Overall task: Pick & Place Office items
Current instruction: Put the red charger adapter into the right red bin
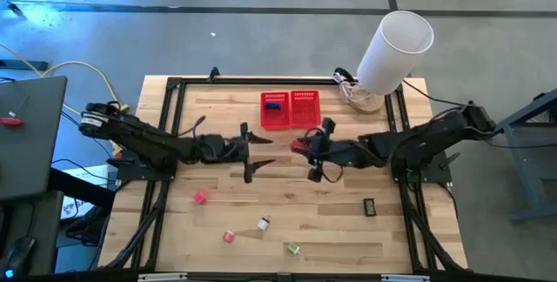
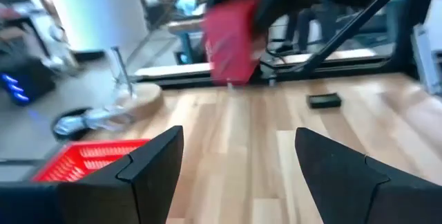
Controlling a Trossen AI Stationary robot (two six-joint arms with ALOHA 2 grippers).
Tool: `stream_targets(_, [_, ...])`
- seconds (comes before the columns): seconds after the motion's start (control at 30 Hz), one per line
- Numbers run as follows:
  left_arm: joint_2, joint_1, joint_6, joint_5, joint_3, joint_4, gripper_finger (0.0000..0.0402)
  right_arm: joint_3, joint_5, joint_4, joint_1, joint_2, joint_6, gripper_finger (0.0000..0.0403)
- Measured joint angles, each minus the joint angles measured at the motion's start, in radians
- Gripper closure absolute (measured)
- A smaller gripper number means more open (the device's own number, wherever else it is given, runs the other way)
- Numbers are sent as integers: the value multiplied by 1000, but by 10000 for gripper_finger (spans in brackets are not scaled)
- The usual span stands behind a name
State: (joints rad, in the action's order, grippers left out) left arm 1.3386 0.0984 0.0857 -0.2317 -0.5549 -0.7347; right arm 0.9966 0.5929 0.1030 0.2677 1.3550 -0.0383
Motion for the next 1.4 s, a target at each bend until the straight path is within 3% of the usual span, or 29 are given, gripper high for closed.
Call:
stream_targets(0.27, [-1,-180,-187,262,1,27,131,0,324,59,136,-99,91,287])
stream_targets(0.43, [-1,-247,-244,395,1,24,131,-59,404,122,177,-205,27,288])
stream_targets(0.57, [-1,-256,-245,415,1,24,131,-216,411,-10,176,-314,-5,288])
stream_targets(0.67, [-1,-251,-244,418,1,21,131,-365,356,-290,153,-365,89,289])
stream_targets(0.77, [-1,-242,-244,418,1,-7,131,-494,233,-634,110,-369,221,289])
stream_targets(0.87, [-1,-227,-240,405,1,-52,131,-576,89,-848,46,-360,272,289])
stream_targets(1.13, [126,-162,-164,238,1,-344,131,-607,-186,-1076,-94,-253,221,289])
stream_targets(1.4, [344,-154,-169,213,-17,-764,131,-596,-228,-1375,-114,-68,250,289])
